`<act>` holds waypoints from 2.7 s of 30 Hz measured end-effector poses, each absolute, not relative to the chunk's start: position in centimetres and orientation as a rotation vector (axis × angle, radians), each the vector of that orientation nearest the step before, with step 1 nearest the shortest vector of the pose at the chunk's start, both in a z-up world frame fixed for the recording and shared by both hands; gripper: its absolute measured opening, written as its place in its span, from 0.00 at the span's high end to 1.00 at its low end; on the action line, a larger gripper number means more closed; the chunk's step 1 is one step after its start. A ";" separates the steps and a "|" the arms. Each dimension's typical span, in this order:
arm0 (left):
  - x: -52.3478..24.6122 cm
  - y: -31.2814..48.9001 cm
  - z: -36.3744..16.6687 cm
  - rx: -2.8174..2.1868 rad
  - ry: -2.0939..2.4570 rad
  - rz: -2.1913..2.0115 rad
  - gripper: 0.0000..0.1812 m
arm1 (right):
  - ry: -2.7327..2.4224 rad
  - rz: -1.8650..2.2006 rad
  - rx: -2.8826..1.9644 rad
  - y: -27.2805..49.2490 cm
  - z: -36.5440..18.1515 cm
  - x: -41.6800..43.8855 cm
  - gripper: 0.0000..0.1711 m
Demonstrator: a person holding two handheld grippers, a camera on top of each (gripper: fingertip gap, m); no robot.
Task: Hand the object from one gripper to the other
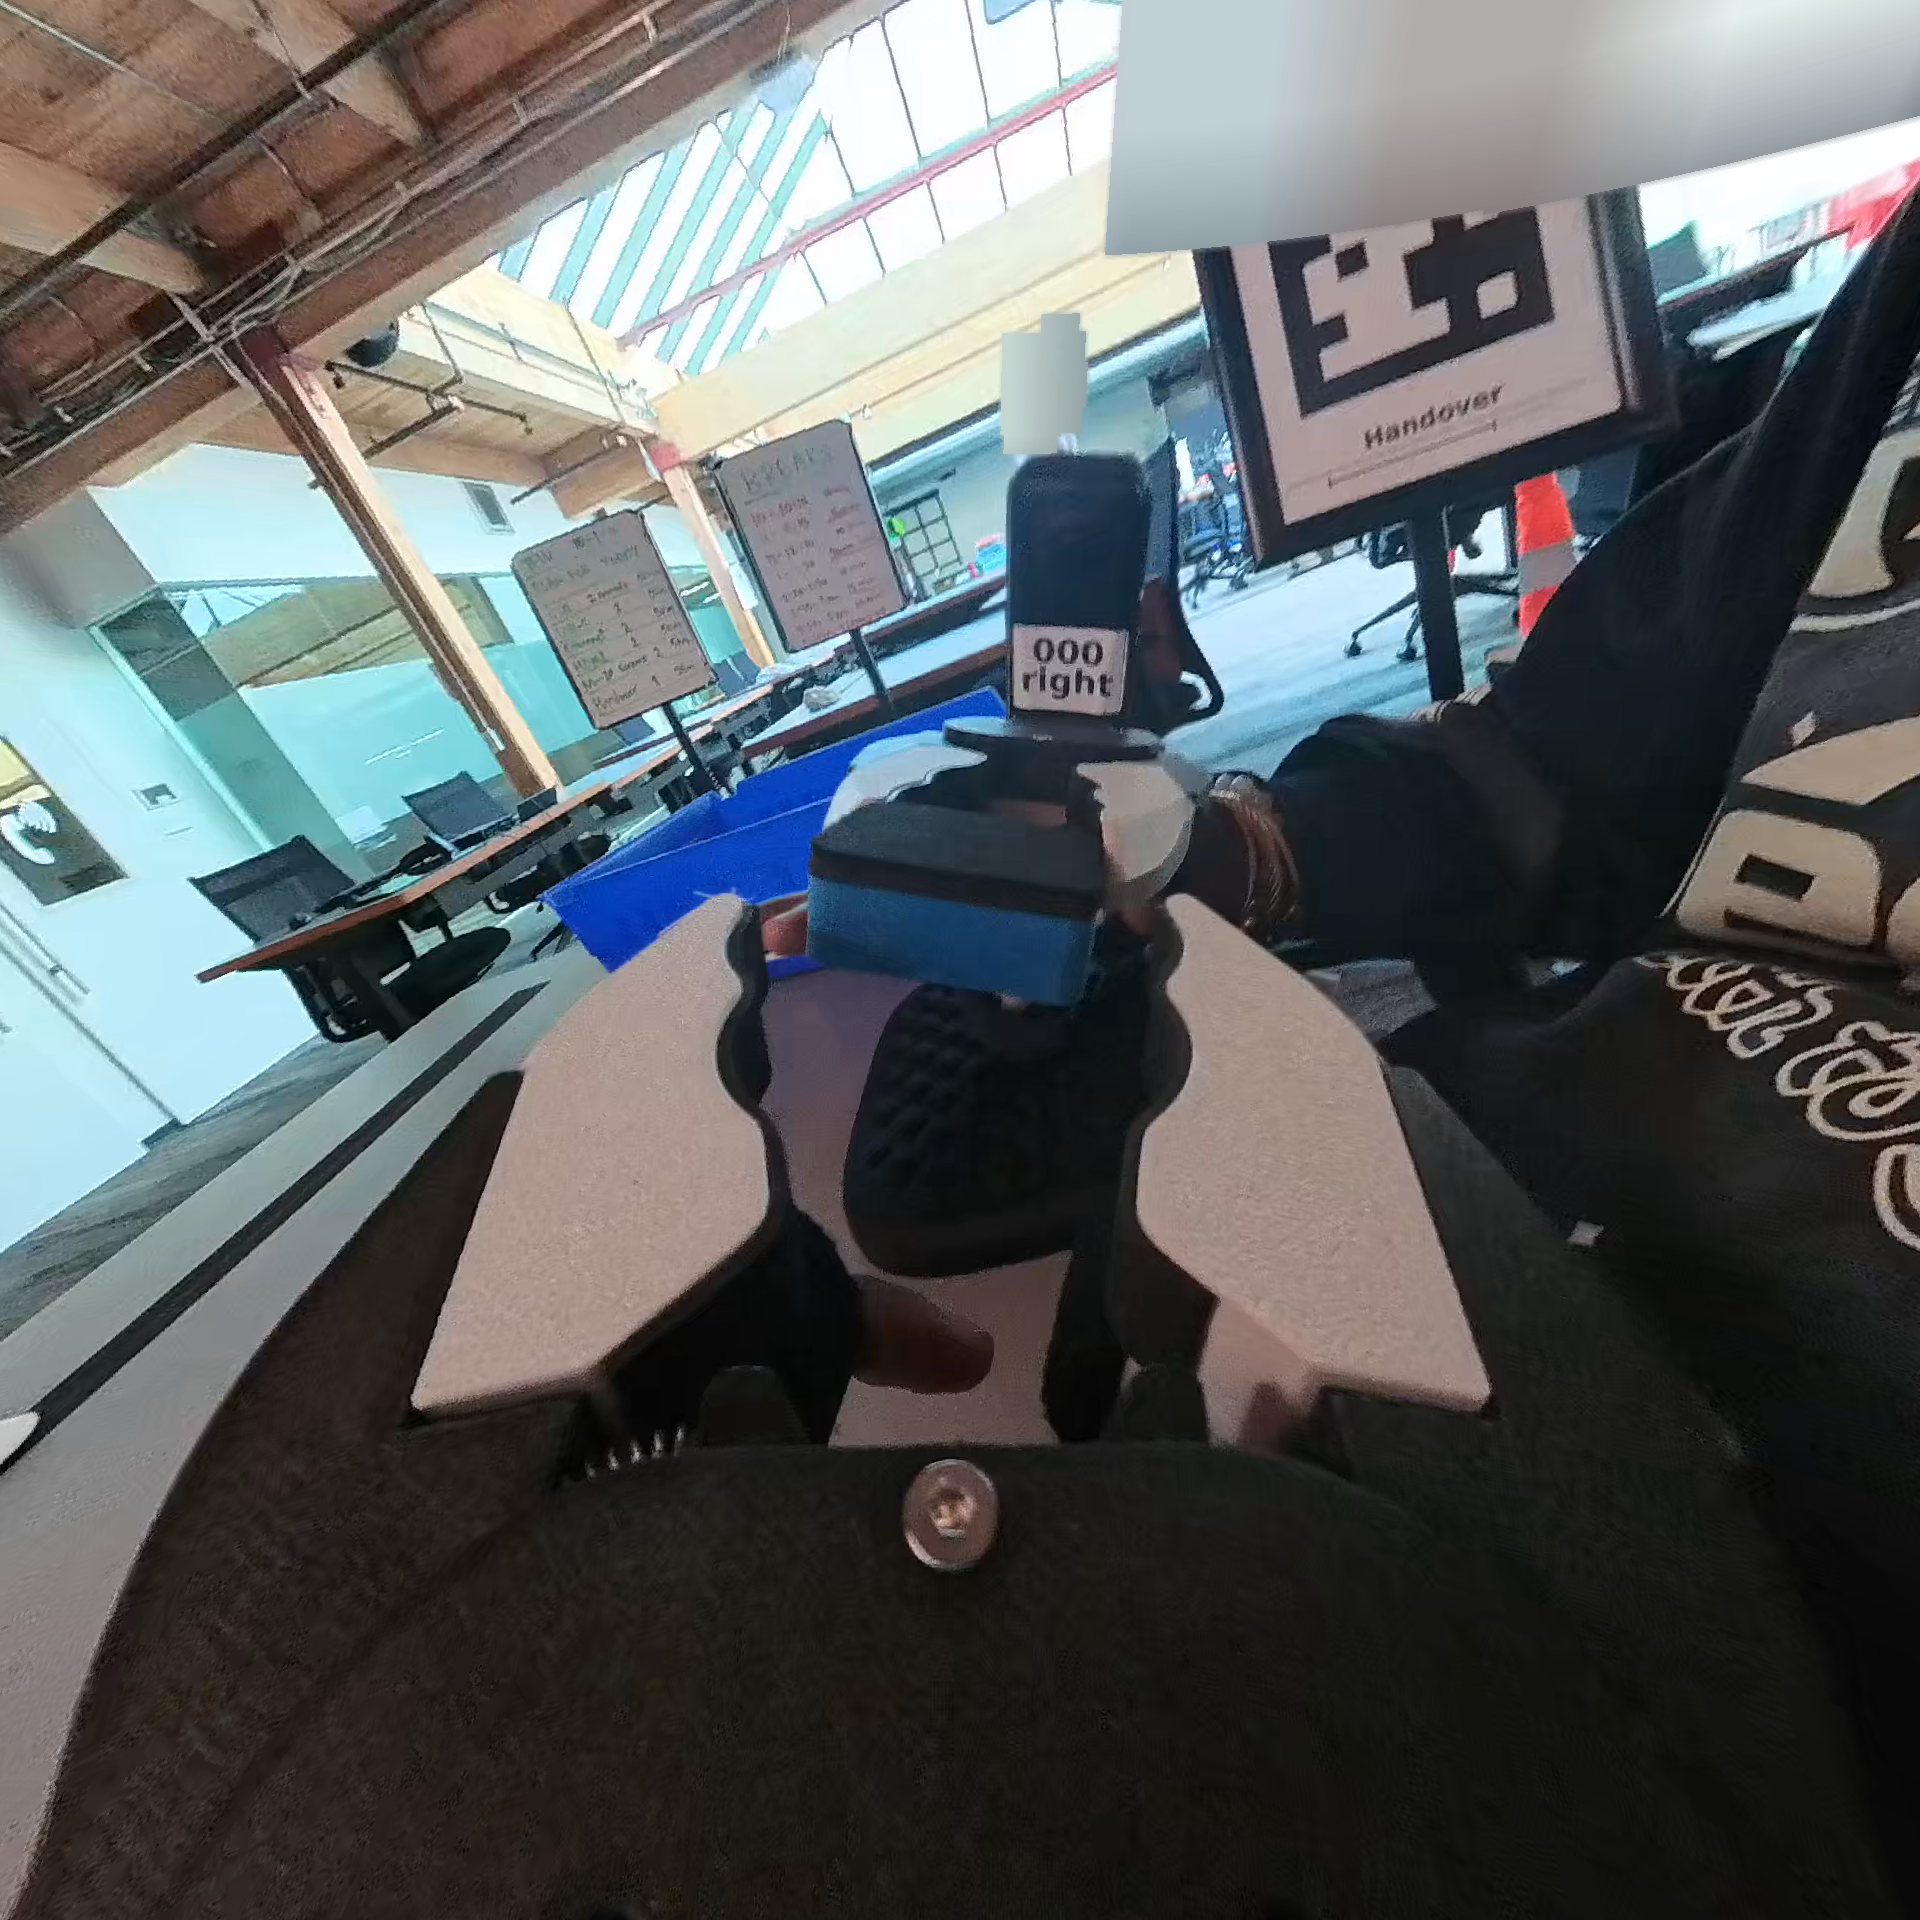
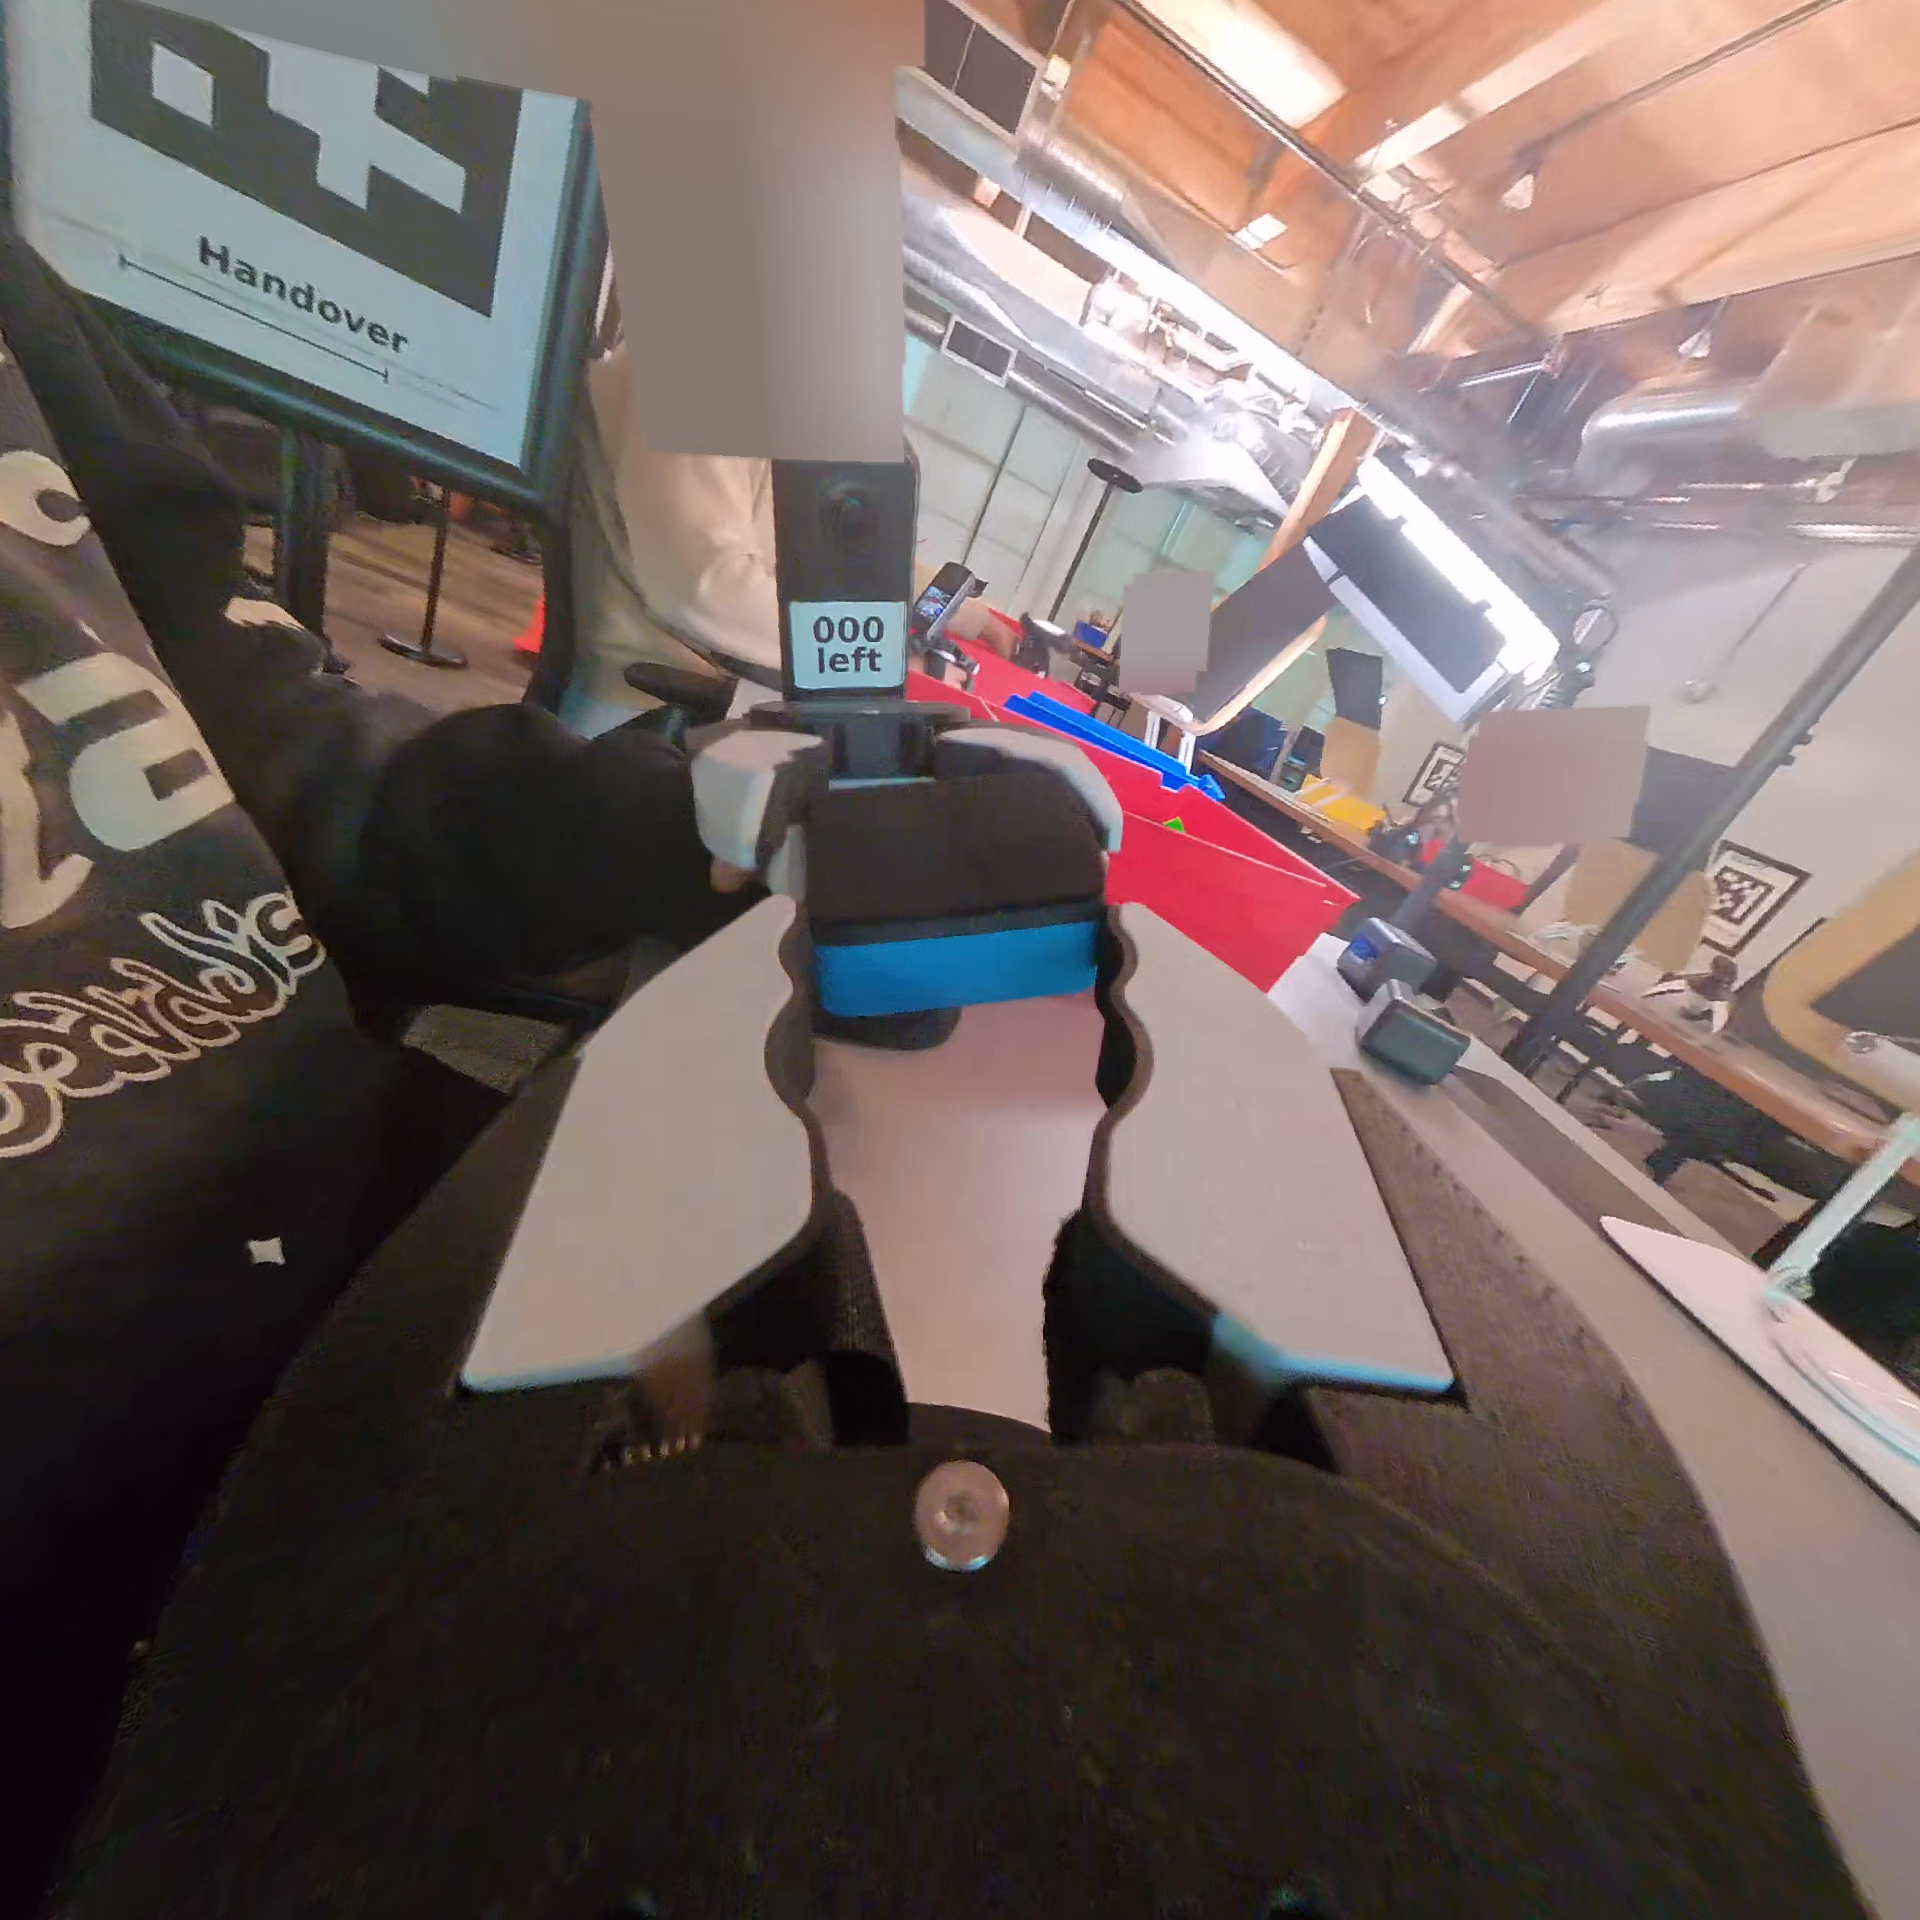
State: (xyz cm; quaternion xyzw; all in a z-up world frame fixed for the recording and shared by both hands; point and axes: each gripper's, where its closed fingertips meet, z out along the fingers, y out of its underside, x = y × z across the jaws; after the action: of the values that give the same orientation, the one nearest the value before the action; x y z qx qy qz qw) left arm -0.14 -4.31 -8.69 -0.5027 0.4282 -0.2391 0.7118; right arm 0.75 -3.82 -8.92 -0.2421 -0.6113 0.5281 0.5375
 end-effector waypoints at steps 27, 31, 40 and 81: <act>-0.4 -4.5 -9.9 -1.421 0.828 -1.051 0.69 | -1.386 0.203 0.018 -4.6 -9.6 0.1 0.88; -0.5 -5.0 -8.5 -1.259 0.861 -0.932 0.64 | -1.423 0.402 -0.115 -4.4 -9.2 0.2 0.88; -0.7 -4.3 -7.9 -1.064 0.923 -0.486 0.78 | -1.485 1.144 -0.580 -3.8 -8.6 0.7 0.88; 0.6 -4.3 -9.5 -1.110 1.008 -0.486 0.69 | -1.599 1.165 -0.650 -4.4 -9.7 0.5 0.69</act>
State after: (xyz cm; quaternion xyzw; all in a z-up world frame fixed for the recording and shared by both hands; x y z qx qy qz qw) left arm 0.61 -4.27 -9.54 -0.4992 0.4535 -0.2187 0.7052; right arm 0.46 -4.45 -9.71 -0.2693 -0.6626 0.4828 0.5053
